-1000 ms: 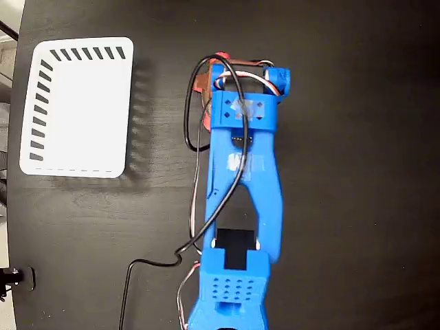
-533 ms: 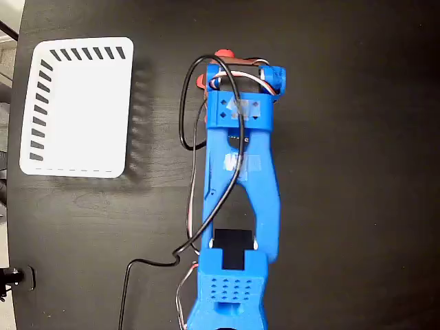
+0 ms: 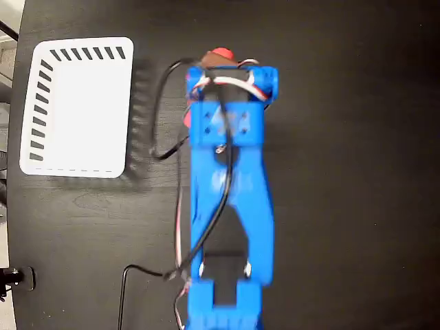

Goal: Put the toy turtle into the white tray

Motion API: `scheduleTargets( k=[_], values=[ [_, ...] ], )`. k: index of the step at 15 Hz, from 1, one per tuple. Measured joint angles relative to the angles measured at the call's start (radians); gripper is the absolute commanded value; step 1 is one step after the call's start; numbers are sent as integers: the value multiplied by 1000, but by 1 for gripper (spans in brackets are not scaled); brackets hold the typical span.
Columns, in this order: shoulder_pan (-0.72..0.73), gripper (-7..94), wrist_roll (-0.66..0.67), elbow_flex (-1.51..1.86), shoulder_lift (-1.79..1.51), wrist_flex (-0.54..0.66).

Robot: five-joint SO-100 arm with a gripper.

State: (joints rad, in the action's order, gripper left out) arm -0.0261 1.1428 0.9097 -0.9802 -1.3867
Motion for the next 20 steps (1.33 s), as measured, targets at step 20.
scheduleTargets(
  k=[20],
  values=[
    [491, -1, -471, 126, -328, 164]
  ],
)
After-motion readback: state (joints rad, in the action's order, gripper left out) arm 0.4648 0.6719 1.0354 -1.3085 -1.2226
